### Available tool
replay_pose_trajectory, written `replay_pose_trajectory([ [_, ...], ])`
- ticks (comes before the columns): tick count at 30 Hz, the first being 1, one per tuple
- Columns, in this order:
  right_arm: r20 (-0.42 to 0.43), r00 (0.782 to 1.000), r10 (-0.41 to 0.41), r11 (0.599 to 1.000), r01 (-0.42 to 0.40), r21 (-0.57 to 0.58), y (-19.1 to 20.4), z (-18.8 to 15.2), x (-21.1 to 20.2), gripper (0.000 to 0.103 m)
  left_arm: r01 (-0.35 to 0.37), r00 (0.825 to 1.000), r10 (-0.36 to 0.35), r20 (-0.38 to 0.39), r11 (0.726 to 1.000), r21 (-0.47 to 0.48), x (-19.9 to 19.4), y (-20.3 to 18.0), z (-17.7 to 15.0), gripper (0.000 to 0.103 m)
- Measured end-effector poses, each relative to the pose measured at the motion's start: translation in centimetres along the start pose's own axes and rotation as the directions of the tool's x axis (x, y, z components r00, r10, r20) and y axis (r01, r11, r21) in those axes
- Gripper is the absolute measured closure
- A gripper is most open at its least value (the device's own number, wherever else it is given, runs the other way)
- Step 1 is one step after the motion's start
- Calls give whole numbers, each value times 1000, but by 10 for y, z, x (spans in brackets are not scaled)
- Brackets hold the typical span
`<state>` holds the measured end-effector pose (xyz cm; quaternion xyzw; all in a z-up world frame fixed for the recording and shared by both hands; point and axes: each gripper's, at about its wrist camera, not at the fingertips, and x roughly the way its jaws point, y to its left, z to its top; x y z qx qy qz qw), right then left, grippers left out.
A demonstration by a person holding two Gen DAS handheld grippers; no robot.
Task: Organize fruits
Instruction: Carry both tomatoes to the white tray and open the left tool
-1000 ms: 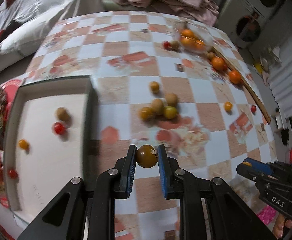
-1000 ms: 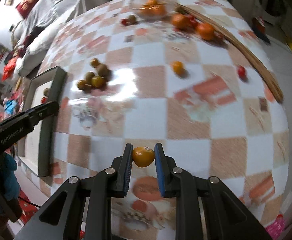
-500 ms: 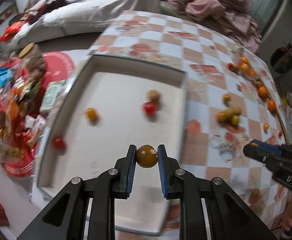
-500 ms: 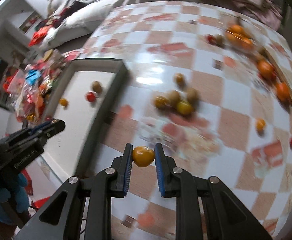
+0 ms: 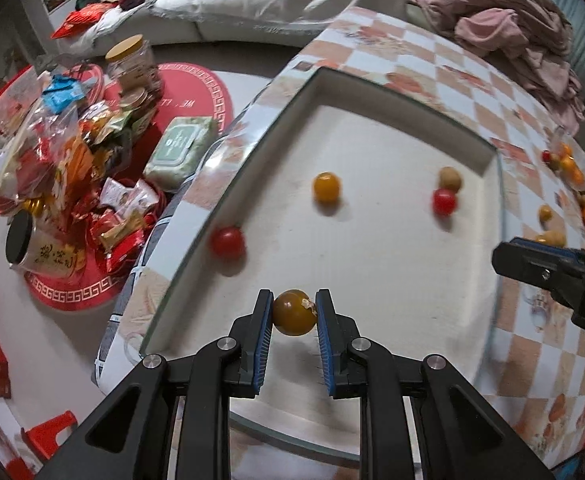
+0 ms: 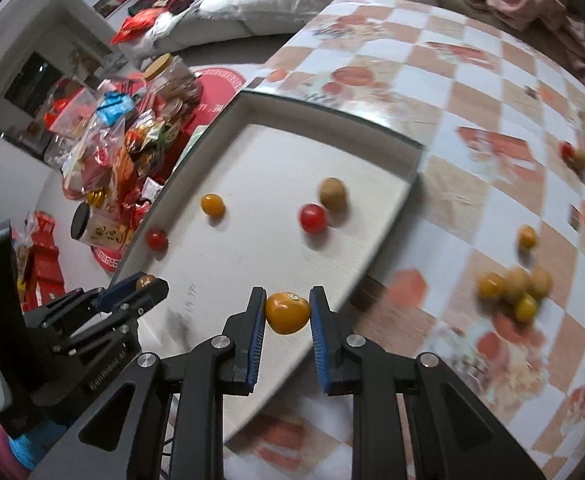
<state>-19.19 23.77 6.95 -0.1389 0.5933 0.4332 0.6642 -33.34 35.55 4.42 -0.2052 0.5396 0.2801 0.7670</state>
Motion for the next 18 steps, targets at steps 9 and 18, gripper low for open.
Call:
replay_pose_trajectory([
  [9,-41,998,-44,997,42,-59,17,25,45,79,-17,1000,16,-20,1000,-6,18,8,0,80],
  [18,-55,994,-95,990,89,-110,26,30,66,79,-20,999,20,-31,1000,-8,25,12,0,80],
])
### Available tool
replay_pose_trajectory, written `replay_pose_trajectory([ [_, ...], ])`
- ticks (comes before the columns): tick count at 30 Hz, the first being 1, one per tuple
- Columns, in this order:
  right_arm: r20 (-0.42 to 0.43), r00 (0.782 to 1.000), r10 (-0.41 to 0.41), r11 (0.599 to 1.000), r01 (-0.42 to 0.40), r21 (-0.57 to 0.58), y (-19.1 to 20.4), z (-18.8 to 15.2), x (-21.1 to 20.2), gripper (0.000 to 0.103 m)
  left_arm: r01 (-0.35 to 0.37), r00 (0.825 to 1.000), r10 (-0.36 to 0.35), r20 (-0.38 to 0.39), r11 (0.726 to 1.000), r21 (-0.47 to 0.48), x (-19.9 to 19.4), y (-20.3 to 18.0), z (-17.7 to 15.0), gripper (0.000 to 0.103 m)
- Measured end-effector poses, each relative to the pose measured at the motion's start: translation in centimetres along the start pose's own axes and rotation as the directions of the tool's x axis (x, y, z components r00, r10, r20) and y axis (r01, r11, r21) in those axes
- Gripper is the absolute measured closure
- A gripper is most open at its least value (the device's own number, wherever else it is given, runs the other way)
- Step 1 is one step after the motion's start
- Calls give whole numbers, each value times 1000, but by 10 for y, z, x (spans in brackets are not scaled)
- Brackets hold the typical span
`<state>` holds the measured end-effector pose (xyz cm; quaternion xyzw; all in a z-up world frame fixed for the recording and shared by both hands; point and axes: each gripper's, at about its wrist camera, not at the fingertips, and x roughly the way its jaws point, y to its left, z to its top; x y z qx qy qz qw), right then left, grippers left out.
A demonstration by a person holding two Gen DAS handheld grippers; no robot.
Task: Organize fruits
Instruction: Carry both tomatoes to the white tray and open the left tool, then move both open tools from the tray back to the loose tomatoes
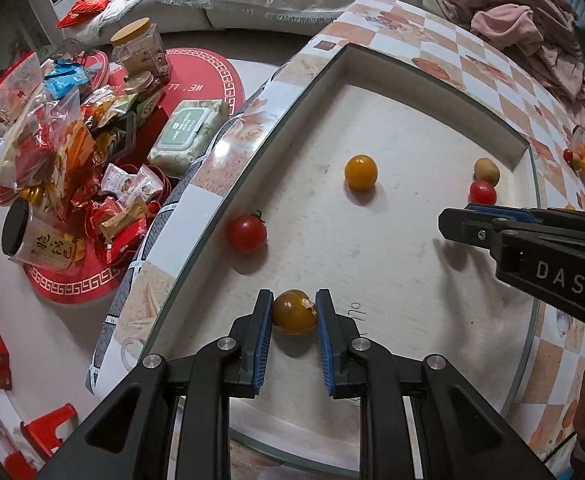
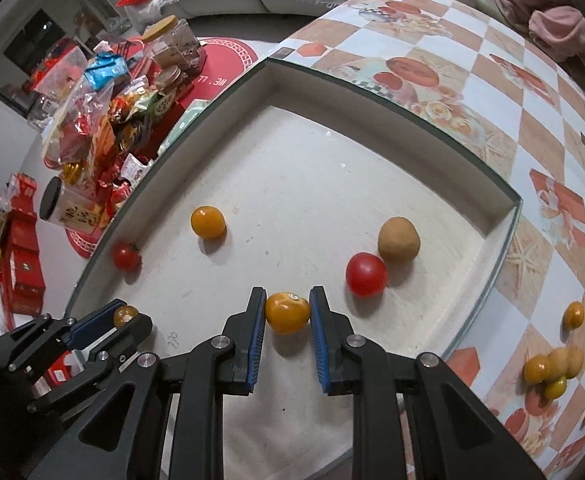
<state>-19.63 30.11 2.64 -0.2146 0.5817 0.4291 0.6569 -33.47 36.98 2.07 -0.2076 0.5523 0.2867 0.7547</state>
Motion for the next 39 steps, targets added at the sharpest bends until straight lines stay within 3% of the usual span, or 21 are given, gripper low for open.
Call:
replay_pose_trajectory([
  [11,1,1000,-30,999,30,-25,5,-2,4,79,-32,999,32,4,998,52,3,-6,-2,80],
  [13,-3,1000,-21,1000,20,-18,4,-2,4,79,-38,999,38,2,998,57,3,-6,-1,78],
  [15,-6,1000,-6,1000,6,-9,3,-2,4,78,-61,998,61,1,996,59,3,-5,0,65],
  [17,-6,1000,16,1000,-16,13,-2,-4,2,66,-71,997,71,5,996,56,2,-3,0,42],
  [19,0,1000,15,1000,-15,19,-4,-4,0,56,-76,997,75,15,996,56,0,-2,0,41],
  [22,7,1000,27,999,-28,20,-5,-4,-4,54,-83,997,83,5,994,68,2,-4,1,41],
  [26,34,999,41,999,-42,30,-6,-3,-14,31,-76,997,76,-3,994,76,1,-9,2,41],
  [29,63,997,43,998,-46,35,-6,-1,-25,23,-79,997,79,-3,993,83,-2,-13,3,41],
  [39,126,992,29,992,-44,117,-32,-10,-64,19,-72,997,70,19,989,130,-16,-38,13,41],
])
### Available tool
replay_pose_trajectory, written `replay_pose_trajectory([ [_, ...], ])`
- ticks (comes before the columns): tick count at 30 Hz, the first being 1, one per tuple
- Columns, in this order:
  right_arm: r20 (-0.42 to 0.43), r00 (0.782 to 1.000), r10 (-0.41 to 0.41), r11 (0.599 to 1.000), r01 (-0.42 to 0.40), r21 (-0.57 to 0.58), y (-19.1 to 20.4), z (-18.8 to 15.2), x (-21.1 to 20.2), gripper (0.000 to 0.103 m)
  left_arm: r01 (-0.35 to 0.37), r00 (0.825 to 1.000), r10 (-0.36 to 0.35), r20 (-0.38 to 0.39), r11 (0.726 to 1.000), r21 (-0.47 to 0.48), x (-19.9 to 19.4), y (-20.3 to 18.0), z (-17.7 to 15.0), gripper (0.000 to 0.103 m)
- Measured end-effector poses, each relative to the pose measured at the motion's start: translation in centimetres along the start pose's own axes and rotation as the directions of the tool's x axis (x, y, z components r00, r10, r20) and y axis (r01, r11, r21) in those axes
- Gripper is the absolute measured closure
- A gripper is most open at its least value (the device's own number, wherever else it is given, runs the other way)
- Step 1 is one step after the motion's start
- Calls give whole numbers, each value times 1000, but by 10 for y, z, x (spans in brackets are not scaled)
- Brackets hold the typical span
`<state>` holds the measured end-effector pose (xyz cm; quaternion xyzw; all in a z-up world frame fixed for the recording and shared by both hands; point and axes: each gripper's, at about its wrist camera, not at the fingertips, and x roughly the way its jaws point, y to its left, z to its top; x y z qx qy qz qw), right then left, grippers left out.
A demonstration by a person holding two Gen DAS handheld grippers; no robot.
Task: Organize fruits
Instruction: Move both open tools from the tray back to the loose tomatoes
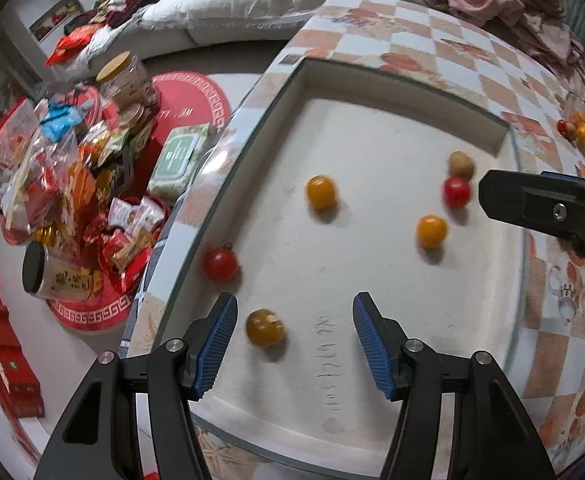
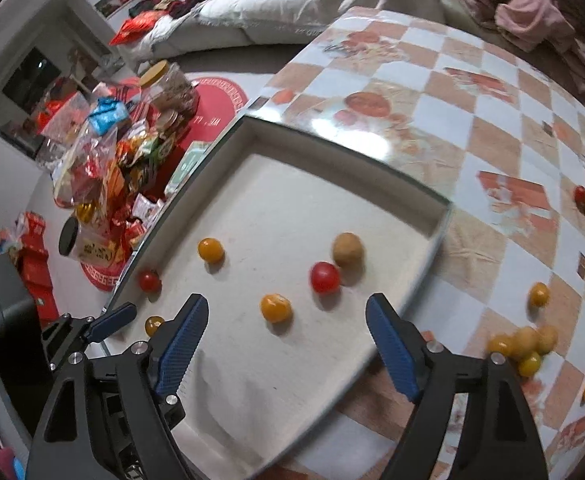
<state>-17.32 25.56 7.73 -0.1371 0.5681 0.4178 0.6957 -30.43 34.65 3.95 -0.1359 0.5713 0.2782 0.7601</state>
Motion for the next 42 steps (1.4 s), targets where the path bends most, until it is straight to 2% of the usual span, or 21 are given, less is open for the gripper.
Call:
replay_pose_trajectory([
  [9,48,997,-60,988,53,148,-65,-29,-45,19,56,998,-60,36,993,107,-25,-56,13,41],
  [17,25,985,-172,935,156,318,-147,-82,-75,19,134,988,-150,45,960,244,-43,-134,20,41],
  [22,-9,967,-253,873,232,428,-203,-126,-95,19,197,977,-213,14,927,318,-45,-187,16,41],
  [27,-40,940,-339,776,304,552,-266,-170,-120,19,248,964,-266,-13,881,403,-49,-250,9,41],
  [30,-53,926,-373,732,329,597,-295,-187,-130,19,278,955,-295,-31,855,438,-50,-287,5,41],
  [32,-56,922,-382,715,334,614,-311,-194,-135,19,292,950,-308,-40,841,455,-50,-310,3,41],
  [39,-39,922,-386,709,323,627,-346,-201,-138,20,323,940,-337,-57,818,477,-40,-370,6,41],
  [42,-34,922,-386,713,322,622,-355,-197,-136,28,324,939,-340,-57,816,478,-34,-387,8,41],
])
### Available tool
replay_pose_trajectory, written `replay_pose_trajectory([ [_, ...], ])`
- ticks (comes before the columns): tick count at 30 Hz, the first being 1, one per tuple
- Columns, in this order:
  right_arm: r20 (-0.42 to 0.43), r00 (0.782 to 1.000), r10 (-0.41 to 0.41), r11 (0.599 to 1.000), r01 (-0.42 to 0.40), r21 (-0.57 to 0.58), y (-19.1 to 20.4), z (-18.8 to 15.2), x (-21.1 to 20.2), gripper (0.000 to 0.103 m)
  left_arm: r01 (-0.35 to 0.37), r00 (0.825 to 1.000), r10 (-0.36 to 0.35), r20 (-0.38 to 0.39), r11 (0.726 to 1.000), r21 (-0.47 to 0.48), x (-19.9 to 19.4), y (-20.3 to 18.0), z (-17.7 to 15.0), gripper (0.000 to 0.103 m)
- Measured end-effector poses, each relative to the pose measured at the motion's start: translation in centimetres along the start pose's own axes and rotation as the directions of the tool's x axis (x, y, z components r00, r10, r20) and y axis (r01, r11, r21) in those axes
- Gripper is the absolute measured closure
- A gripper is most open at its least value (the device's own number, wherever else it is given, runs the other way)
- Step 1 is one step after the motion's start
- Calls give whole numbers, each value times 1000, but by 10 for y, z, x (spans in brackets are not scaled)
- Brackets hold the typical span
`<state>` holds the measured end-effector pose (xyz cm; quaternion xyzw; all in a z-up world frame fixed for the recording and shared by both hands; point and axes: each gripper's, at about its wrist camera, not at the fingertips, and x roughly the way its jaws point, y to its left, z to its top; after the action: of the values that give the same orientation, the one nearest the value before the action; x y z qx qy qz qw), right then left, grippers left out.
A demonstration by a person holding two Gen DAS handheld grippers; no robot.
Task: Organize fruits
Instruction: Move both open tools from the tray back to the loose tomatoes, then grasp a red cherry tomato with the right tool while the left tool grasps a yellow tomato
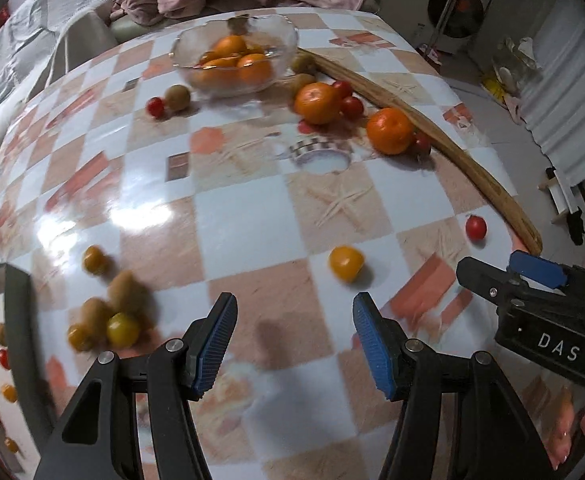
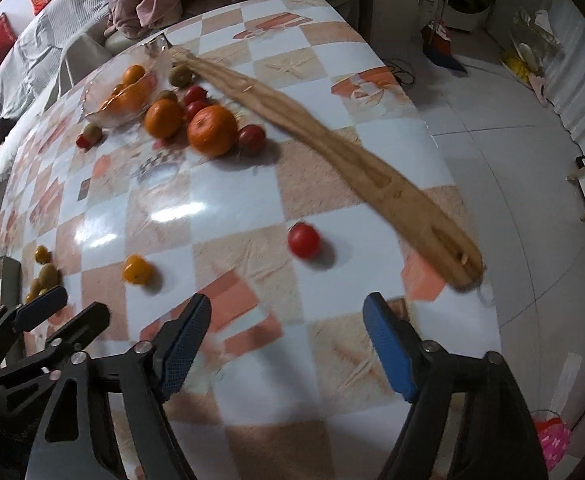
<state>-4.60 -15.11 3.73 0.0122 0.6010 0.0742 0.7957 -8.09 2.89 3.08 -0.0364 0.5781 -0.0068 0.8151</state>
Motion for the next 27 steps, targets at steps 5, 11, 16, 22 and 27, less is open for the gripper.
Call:
replay_pose_trajectory([
  [5,4,1000,9,1000,-9,-6,-5,11,10,38,-15,1000,15,-12,1000,8,19,-10,12,41],
  [11,19,1000,-3,1000,3,-16,-4,17,15,41,-17,1000,17,-2,999,32,27,-22,21,41],
  [16,24,999,-37,998,38,-47,-1,18,15,55,-21,1000,21,-3,999,41,31,-27,24,41],
  [22,11,1000,-8,1000,8,-23,-11,21,14,83,-39,999,38,6,998,50,32,-30,25,51],
  [27,6,1000,15,1000,-15,8,-17,11,7,83,-31,999,31,9,999,41,27,-24,18,65],
])
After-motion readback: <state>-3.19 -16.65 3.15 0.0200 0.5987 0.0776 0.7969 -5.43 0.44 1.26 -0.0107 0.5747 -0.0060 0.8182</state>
